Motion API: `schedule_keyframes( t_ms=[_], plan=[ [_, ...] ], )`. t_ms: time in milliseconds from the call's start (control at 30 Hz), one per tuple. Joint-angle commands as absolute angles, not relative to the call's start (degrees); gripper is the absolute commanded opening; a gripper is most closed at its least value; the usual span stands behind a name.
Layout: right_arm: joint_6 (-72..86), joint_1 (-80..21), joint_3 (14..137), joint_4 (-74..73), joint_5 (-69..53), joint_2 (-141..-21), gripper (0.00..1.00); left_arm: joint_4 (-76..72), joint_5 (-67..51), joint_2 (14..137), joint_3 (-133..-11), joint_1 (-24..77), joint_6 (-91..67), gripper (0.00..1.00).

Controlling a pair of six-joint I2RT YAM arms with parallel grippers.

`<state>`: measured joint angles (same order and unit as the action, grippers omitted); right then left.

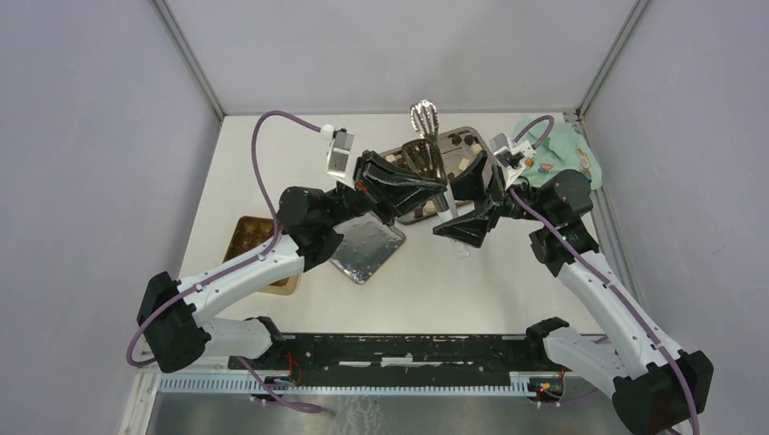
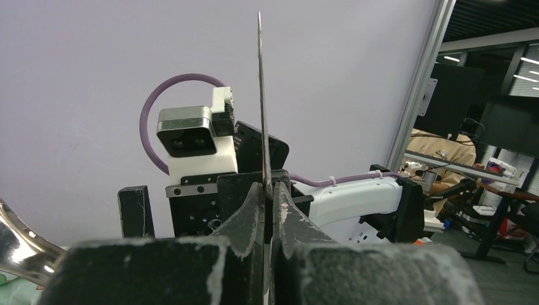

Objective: Pack the chocolate
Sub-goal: Pick up the clamp from the center of the board.

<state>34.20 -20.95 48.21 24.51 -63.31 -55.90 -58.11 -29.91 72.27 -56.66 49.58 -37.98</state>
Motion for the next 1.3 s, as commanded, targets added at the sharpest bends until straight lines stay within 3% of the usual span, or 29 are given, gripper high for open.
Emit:
schedule_keyframes(
  t_ms=[0,633,900,1267],
  plan=[
    [33.8,-21.2,47.3,26.5,-61.9,-53.3,0.98,-56.6,-28.5,73.0,-57.5,52.7,-33.2,0.02],
    [23.8,-21.1,46.8,18.1,-63.7,-49.4,0.98,-56.7,-28.5,70.3,-55.1,53.7,-30.8,0.02],
    [28.9,-21.1,46.3,21.7,-63.5,-49.2,0.98,-56.6,-26.8,69.3,-53.2,54.6,-30.5,0.02],
    [32.6,-21.1,44.5,22.7,-61.6,-48.7,0.75,-54.8,-24.8,70.1,-53.9,55.0,-28.2,0.02]
  ],
)
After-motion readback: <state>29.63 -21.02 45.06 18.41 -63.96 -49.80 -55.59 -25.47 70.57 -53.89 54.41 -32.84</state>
